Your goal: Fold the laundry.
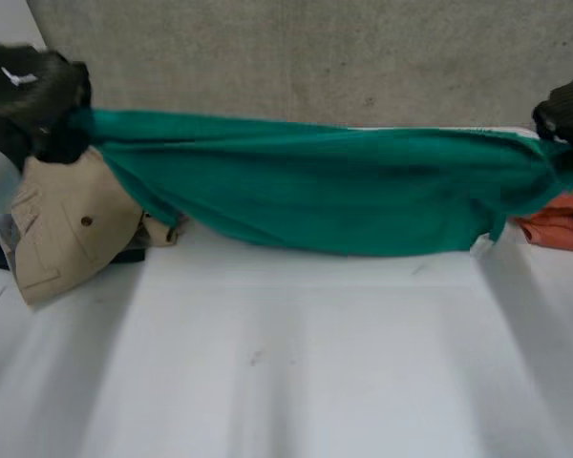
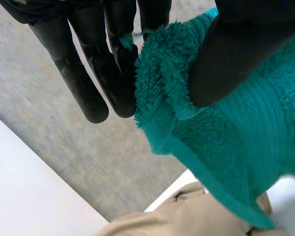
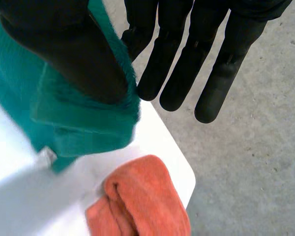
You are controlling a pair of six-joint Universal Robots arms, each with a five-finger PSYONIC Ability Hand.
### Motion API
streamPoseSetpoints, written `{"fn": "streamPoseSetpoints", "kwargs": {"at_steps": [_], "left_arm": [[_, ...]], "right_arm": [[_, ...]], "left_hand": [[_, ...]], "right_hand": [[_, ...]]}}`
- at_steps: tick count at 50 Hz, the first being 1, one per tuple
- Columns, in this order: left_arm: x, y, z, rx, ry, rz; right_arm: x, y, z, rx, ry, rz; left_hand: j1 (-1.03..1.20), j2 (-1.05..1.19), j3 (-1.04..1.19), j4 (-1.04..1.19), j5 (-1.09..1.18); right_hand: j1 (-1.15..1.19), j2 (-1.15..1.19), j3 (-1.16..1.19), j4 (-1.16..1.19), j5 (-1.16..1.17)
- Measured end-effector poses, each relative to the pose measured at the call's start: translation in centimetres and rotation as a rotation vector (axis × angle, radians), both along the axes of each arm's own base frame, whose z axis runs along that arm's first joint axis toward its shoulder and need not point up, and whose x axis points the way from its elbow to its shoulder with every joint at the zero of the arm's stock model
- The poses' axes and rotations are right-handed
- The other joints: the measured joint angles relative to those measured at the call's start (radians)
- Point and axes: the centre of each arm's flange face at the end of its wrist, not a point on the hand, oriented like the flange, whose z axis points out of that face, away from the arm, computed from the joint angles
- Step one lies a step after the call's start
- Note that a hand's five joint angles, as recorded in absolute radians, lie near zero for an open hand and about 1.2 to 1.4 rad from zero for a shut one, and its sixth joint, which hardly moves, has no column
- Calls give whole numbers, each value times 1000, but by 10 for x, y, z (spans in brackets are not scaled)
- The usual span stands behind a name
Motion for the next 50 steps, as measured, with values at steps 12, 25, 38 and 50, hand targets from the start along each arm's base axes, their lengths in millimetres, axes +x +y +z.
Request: {"fn": "streamPoseSetpoints", "kwargs": {"at_steps": [12, 25, 38, 50], "left_arm": [[-20, -22, -63, 285, -112, -31], [-63, -103, -59, 50, -74, 21], [-73, -119, 63, -495, 316, -35], [-79, -99, -44, -27, 207, -86]], "right_arm": [[5, 2, -44, 152, 105, 79], [31, -74, -66, -155, -7, -13], [23, -111, 71, -871, -504, 83], [12, -112, -34, -424, -317, 100]], "left_hand": [[0, 1, 0, 0, 12], [0, 2, 0, 0, 12], [0, 2, 0, 1, 12], [0, 2, 5, 1, 12]], "right_hand": [[0, 0, 0, 0, 3], [0, 0, 0, 0, 3], [0, 0, 0, 1, 4], [0, 0, 0, 1, 4]]}}
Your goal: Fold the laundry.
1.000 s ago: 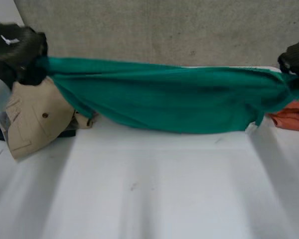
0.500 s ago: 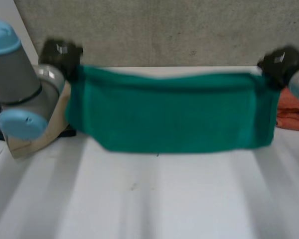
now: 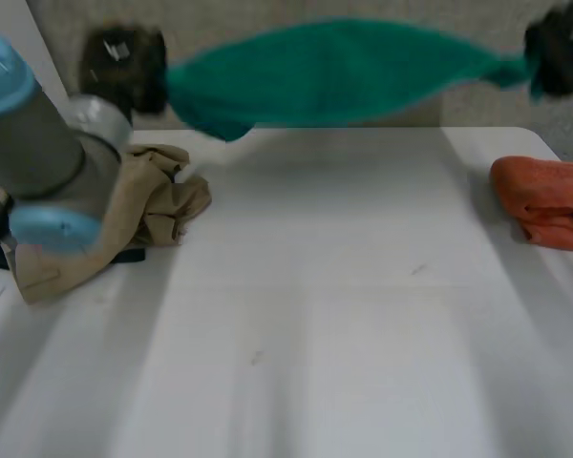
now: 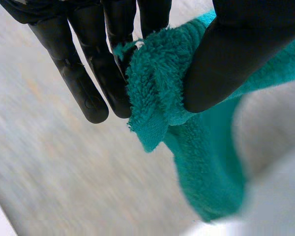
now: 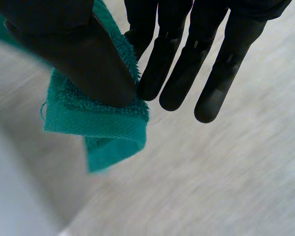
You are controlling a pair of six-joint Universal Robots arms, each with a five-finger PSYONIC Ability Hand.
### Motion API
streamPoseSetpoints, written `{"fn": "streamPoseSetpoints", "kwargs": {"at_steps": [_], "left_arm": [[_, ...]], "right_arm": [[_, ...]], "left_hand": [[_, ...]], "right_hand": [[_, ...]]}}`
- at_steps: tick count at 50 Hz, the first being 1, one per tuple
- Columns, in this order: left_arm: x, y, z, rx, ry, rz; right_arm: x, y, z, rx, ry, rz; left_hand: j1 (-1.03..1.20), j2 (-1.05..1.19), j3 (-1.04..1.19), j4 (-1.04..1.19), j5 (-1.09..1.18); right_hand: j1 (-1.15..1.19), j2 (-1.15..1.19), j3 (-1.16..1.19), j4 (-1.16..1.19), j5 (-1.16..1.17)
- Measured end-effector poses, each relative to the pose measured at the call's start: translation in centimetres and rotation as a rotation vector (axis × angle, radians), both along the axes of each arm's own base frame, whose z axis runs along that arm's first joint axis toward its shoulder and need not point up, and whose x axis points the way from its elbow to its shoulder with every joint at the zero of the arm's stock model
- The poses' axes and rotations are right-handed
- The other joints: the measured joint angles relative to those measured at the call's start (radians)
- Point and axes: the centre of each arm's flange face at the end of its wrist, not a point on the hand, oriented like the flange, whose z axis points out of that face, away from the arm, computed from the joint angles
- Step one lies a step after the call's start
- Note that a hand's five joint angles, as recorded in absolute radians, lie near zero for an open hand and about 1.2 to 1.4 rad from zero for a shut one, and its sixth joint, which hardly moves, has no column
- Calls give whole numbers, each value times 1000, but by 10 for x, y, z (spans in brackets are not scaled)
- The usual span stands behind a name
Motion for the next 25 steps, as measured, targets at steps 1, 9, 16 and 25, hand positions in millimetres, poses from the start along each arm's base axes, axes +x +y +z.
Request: {"fn": "streamPoseSetpoints", "kwargs": {"at_steps": [1, 9, 16, 25], "left_arm": [[-1, 3, -13, 39, -19, -7], [0, 27, -113, 310, -219, -25], [5, 49, -148, 442, -330, -23], [11, 64, -158, 480, -378, -32]], "right_arm": [[-1, 2, -14, 45, 27, 0], [-5, 31, -128, 424, 259, 17], [-9, 49, -159, 594, 343, 23], [-14, 58, -151, 661, 307, -1]], "left_hand": [[0, 0, 0, 0, 0], [0, 0, 0, 0, 0], [0, 0, 0, 0, 0], [-476, -541, -530, -543, -508]], "right_hand": [[0, 0, 0, 0, 0], [0, 0, 0, 0, 0], [0, 0, 0, 0, 0], [-430, -468, -471, -479, -490]]}}
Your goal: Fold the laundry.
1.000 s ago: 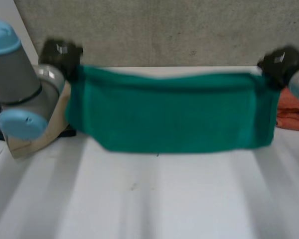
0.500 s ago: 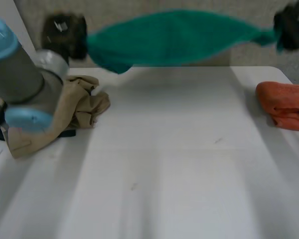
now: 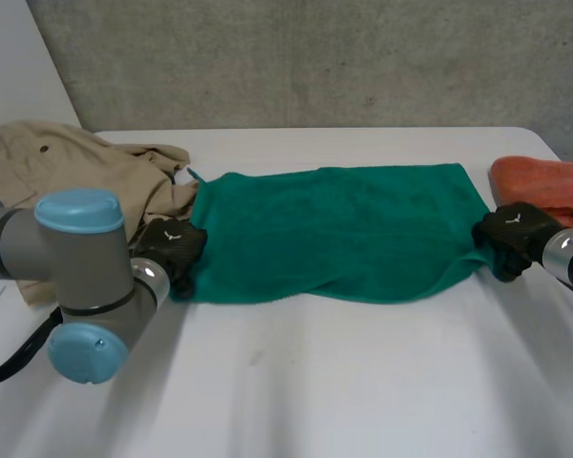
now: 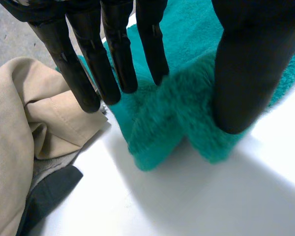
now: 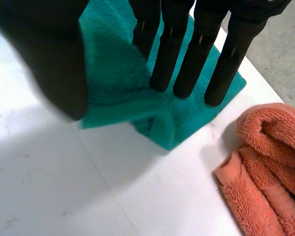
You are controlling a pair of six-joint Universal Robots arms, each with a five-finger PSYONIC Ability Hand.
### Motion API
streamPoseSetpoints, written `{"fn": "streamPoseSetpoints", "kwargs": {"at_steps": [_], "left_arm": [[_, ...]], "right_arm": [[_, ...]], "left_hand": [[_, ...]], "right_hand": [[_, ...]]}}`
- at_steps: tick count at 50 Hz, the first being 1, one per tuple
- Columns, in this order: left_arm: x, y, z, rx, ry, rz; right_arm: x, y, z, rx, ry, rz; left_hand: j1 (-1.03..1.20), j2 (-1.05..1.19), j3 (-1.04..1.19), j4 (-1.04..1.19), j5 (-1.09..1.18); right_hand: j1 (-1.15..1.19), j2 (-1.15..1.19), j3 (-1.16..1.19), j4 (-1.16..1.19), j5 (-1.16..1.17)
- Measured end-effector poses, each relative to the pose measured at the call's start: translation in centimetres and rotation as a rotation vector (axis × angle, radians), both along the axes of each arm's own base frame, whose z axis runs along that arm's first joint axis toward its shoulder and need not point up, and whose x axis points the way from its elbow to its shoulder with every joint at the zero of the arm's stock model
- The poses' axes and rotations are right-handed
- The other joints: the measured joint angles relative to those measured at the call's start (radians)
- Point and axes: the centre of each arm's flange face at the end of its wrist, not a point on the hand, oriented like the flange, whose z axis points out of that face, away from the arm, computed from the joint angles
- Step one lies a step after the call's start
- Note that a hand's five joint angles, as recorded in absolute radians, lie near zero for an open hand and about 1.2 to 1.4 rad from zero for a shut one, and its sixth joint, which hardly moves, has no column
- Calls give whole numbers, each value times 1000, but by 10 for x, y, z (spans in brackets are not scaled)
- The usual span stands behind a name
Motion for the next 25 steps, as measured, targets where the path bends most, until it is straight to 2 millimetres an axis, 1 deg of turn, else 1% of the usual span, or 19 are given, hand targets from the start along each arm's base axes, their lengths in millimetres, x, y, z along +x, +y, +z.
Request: {"fn": "streamPoseSetpoints", "kwargs": {"at_steps": [2, 4, 8, 12, 16, 19, 22, 25], "left_arm": [[1, 0, 0, -10, -3, -6], [3, 0, 2, -21, -9, -11], [11, 2, 8, -36, -20, -8], [22, 7, 16, -46, -20, -1], [32, 12, 23, -56, -11, -3], [38, 15, 24, -59, -2, -14], [41, 17, 23, -59, 2, -29], [47, 17, 19, -55, 0, -49]], "right_arm": [[-1, 0, 3, 3, -14, -16], [-3, 0, 6, 10, -32, -34], [-9, 5, 16, 39, -72, -68], [-15, 13, 27, 79, -108, -88], [-16, 23, 32, 103, -124, -89], [-14, 30, 30, 108, -127, -81], [-10, 35, 22, 106, -124, -67], [-3, 39, 7, 91, -109, -43]], "left_hand": [[-16, -29, -37, -35, -39], [-30, -50, -59, -55, -64], [-48, -76, -83, -79, -90], [-102, -115, -118, -122, -130], [-104, -119, -120, -127, -133], [-104, -119, -120, -127, -134], [-104, -119, -120, -127, -134], [-104, -119, -120, -127, -133]], "right_hand": [[-43, -37, -60, -66, -72], [-128, -126, -149, -151, -161], [-245, -261, -266, -274, -283], [-279, -278, -302, -321, -333], [-279, -278, -302, -321, -337], [-279, -278, -302, -321, -337], [-279, -278, -302, -320, -332], [-275, -276, -300, -309, -290]]}}
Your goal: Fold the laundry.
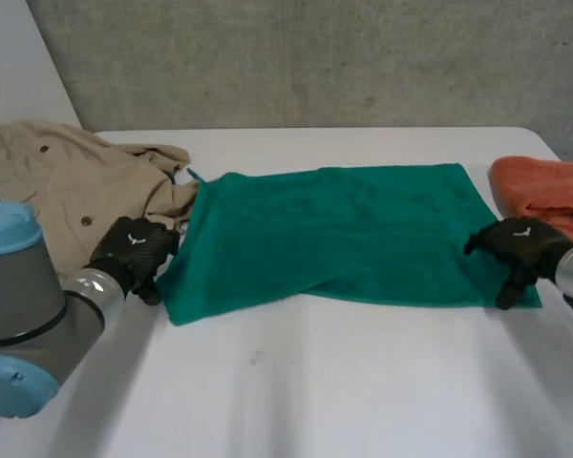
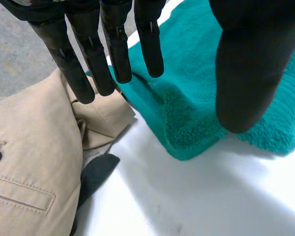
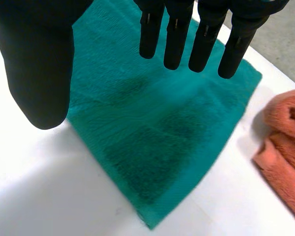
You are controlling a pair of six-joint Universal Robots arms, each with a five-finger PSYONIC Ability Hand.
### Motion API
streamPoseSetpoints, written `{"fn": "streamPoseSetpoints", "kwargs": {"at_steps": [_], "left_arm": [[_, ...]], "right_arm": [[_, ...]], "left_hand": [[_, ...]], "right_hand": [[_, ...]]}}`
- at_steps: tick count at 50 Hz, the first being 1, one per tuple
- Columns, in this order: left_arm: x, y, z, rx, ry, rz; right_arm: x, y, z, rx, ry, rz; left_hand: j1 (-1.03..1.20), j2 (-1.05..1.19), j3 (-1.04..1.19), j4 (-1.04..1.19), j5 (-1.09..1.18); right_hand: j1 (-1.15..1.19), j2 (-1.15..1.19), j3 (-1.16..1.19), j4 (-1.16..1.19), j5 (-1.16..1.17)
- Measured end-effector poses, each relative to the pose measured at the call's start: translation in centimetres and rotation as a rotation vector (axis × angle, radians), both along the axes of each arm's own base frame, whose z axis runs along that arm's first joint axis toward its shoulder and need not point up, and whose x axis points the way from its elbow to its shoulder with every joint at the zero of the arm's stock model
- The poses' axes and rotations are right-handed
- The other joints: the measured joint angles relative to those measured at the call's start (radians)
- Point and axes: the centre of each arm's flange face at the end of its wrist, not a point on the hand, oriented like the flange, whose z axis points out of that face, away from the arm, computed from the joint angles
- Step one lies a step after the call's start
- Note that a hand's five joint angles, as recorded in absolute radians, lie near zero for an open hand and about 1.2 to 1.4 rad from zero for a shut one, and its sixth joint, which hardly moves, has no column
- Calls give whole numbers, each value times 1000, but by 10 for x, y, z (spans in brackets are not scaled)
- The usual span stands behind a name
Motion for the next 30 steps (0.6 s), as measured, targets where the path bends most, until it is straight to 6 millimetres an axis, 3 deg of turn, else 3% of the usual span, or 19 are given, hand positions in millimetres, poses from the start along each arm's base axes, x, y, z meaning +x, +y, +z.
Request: {"fn": "streamPoseSetpoints", "kwargs": {"at_steps": [8, 24, 30], "left_arm": [[5, 2, -12, 37, -6, -51], [-7, 5, -15, 1, 19, -116], [-14, 10, -15, -7, 12, -124]], "right_arm": [[3, -2, -27, -70, 66, 16], [-4, -19, -36, -203, 100, 8], [-2, -26, -36, -243, 101, 8]], "left_hand": [[42, 37, 26, 51, 61], [42, 37, 26, 50, 59], [42, 37, 26, 50, 59]], "right_hand": [[100, 96, 111, 122, 114], [220, 208, 233, 238, 125], [317, 310, 323, 329, 305]]}}
